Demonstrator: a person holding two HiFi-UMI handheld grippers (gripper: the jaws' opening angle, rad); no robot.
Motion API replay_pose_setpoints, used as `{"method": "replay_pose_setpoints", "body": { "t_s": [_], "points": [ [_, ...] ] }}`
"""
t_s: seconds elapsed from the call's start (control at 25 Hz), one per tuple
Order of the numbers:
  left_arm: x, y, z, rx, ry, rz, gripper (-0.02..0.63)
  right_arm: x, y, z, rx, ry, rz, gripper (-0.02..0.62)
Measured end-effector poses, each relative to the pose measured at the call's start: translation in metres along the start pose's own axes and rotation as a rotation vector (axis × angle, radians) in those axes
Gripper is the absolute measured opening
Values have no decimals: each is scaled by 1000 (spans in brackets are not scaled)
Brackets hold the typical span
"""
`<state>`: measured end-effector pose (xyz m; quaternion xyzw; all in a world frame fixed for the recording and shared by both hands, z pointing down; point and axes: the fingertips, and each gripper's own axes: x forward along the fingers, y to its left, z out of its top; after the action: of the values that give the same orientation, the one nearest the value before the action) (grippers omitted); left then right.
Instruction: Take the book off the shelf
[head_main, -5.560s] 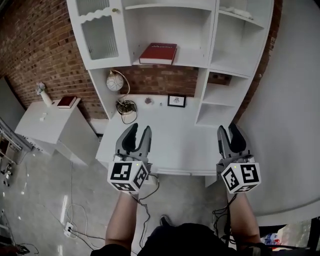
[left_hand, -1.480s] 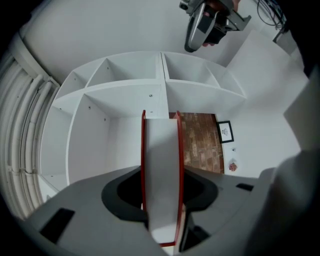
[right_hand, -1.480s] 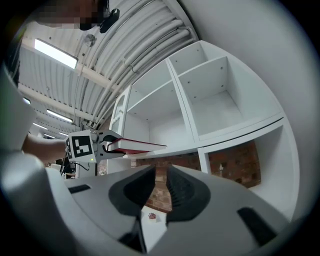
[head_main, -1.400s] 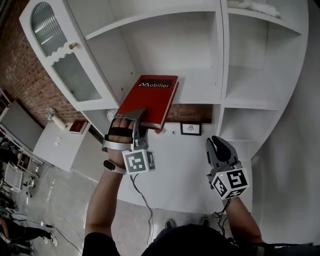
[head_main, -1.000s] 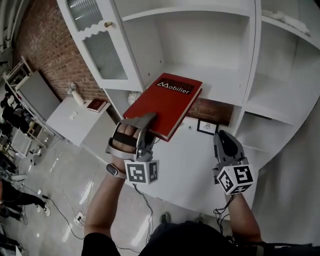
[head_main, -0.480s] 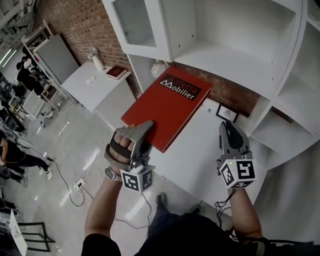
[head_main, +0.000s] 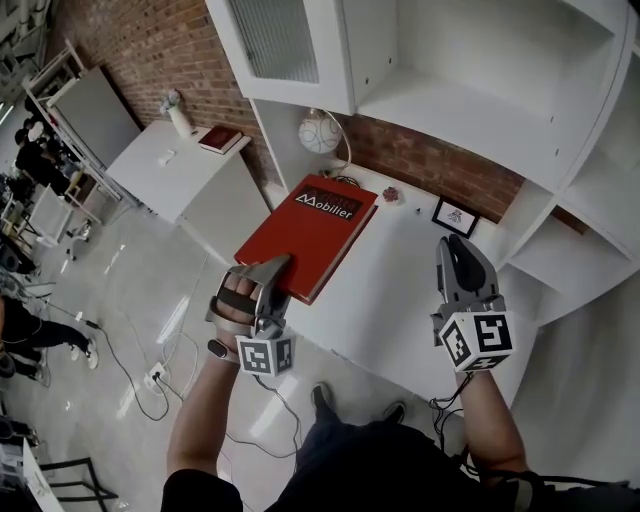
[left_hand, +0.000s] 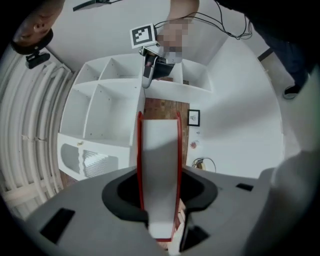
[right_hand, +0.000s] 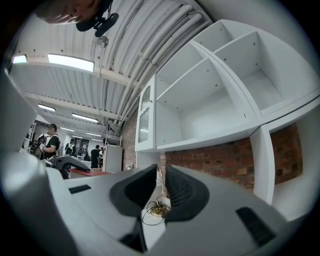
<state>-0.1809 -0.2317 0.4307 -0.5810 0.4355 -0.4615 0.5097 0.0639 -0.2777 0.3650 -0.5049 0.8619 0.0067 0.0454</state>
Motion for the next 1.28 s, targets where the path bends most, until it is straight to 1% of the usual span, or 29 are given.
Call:
{"method": "replay_pose_setpoints", "body": {
  "t_s": [0.12,0.24,0.4,0.48,0.64,0.76,0.88,1.08,1.2,1.28],
  "points": [
    [14,-27,-26,-36,12,-72,164,8,10,-5,-1,15,-19,52],
    [28,-56,-46,-41,10,-160,163,15,16,-12,4,35,-45,51],
    [45,-105,-64,22,-2,-288,164,23,19,-26,-4,65,-77,51],
    [51,-128,-70,37,0,-346,163,25,21,-34,-13,81,-91,51],
    [63,-164,-81,33,16,-415,164,31,23,-49,-1,107,-103,51],
    [70,-196,-92,79,39,-470,164,33,25,-63,9,126,-103,51],
    [79,-212,-94,103,47,-485,164,34,24,-77,11,157,-110,51],
    [92,-230,-99,124,80,-460,166,36,26,-111,19,249,-101,49],
    [99,-245,-98,154,79,-436,173,36,26,-131,38,282,-100,49],
    [100,-258,-96,156,78,-451,176,35,24,-141,59,296,-110,48]
  ]
}}
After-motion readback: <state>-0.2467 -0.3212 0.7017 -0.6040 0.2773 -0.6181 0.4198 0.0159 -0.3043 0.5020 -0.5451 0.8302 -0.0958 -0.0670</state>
